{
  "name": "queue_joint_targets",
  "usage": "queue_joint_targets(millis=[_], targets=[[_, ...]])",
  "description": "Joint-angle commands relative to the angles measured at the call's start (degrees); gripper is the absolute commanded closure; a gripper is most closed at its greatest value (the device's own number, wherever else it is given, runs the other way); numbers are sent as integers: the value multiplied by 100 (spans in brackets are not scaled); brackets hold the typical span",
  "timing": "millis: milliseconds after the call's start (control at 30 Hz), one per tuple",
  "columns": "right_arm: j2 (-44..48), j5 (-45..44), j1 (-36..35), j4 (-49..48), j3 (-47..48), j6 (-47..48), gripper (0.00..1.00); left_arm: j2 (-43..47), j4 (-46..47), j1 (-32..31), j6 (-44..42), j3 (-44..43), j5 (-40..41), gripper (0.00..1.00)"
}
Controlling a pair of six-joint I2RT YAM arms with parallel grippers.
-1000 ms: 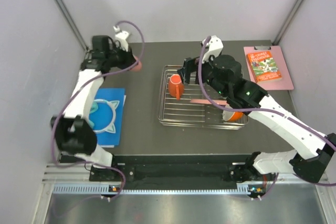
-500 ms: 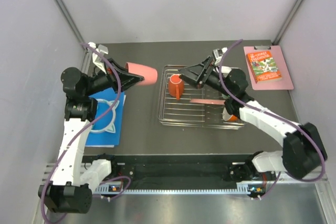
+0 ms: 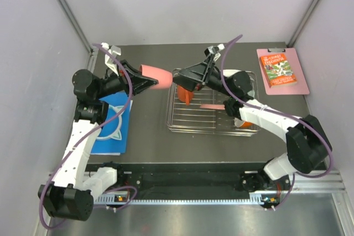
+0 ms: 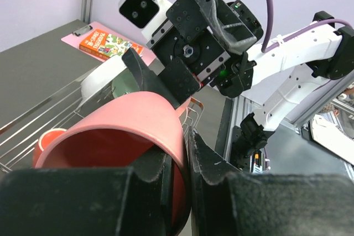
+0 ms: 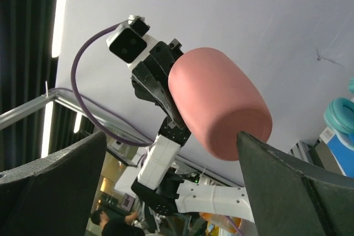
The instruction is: Load the mixed dishes into the dish rack
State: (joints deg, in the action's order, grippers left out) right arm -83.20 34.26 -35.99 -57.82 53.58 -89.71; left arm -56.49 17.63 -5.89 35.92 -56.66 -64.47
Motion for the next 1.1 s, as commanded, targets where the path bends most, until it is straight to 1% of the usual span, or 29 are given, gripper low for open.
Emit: queue_joint_targets(millis=[0, 167, 400, 800, 833, 867, 933, 967, 1000, 1033, 1067], targets=[[-302, 81, -180, -159, 328, 182, 0, -186, 478, -114, 64, -310, 92, 100], [-504, 107, -207, -106, 337, 261, 0, -266, 531, -167, 117, -486, 75, 100], [-750, 151, -286, 8, 591, 358, 0, -337, 672, -298, 178, -460, 171, 100], [-1312, 186, -488, -694, 1260, -257, 0, -292, 636, -387, 64, -117, 338, 100], [-1356, 212, -506, -747, 1277, -344, 3, -310, 654, -387, 64, -108, 338, 100], [-1409, 265, -514, -792, 1356, -380, 14, -336, 706, -387, 55, -108, 338, 100], [-1515, 396, -532, -810, 1418, -468, 27, -371, 751, -387, -23, -117, 347, 100], [-1533, 423, -532, -801, 1436, -503, 39, -389, 768, -378, -41, -117, 364, 100], [-1533, 458, -532, -801, 1427, -503, 46, -415, 768, -378, -59, -117, 347, 100], [-1524, 467, -532, -792, 1410, -477, 56, -442, 777, -378, -68, -117, 321, 100], [-1489, 485, -523, -748, 1392, -451, 75, -459, 769, -378, -76, -108, 312, 100]])
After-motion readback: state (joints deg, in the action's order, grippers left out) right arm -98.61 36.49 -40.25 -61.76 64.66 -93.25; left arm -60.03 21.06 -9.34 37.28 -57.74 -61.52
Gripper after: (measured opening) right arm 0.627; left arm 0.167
